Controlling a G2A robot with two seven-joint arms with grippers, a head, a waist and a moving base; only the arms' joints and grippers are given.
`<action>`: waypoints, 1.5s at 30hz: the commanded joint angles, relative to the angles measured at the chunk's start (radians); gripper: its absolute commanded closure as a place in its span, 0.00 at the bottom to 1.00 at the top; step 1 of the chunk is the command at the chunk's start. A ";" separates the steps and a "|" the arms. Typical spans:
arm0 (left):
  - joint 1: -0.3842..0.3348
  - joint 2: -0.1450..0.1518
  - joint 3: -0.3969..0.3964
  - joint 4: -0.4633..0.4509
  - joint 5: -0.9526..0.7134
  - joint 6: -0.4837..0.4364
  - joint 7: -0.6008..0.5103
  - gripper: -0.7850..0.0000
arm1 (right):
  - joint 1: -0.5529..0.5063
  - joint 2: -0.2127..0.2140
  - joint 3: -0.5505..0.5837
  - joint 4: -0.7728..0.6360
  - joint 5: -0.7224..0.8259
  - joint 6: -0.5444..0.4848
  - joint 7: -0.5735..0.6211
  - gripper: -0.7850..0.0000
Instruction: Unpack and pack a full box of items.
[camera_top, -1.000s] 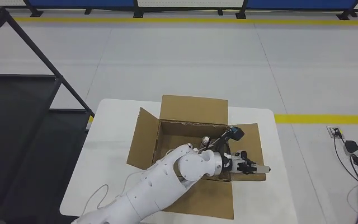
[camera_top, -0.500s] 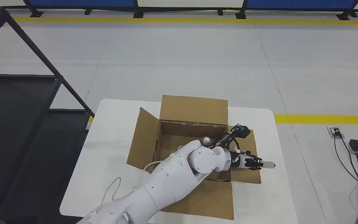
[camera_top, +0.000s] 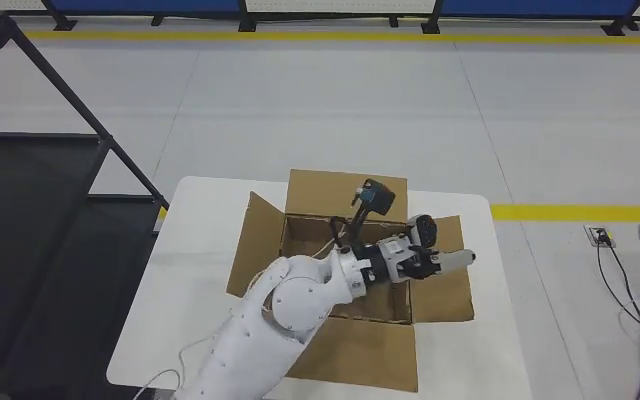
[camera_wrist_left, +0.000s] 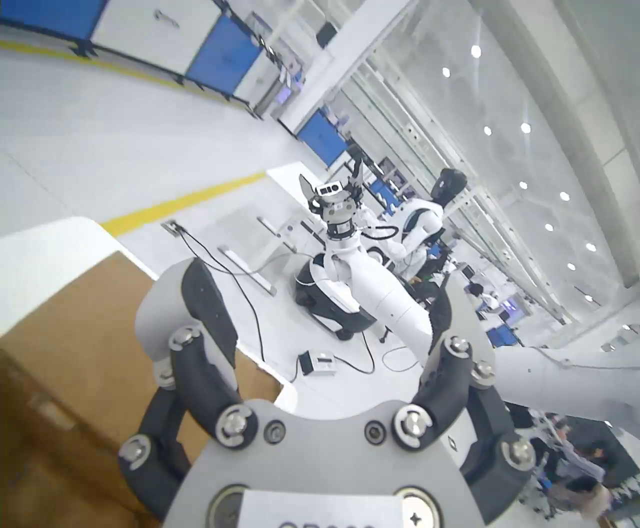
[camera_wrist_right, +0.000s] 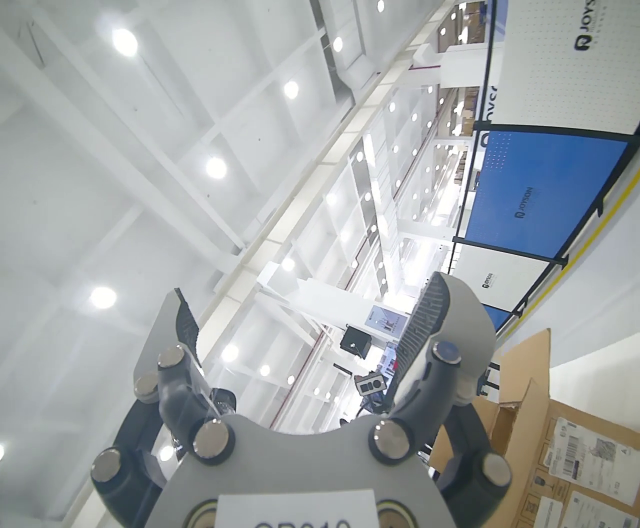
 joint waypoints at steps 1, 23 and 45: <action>0.191 0.032 -0.134 -0.235 0.049 0.015 -0.029 0.00 | -0.042 -0.013 -0.031 -0.133 -0.011 -0.053 -0.040 0.00; 0.973 0.101 -0.856 -0.555 -0.233 -0.365 0.155 0.00 | -0.229 -0.084 -0.431 -0.809 -0.758 -0.220 -0.600 0.00; 0.877 0.107 -0.895 -0.506 -0.409 -0.095 0.243 0.00 | 0.027 -0.087 -0.694 -0.862 -1.302 -0.109 -0.349 0.00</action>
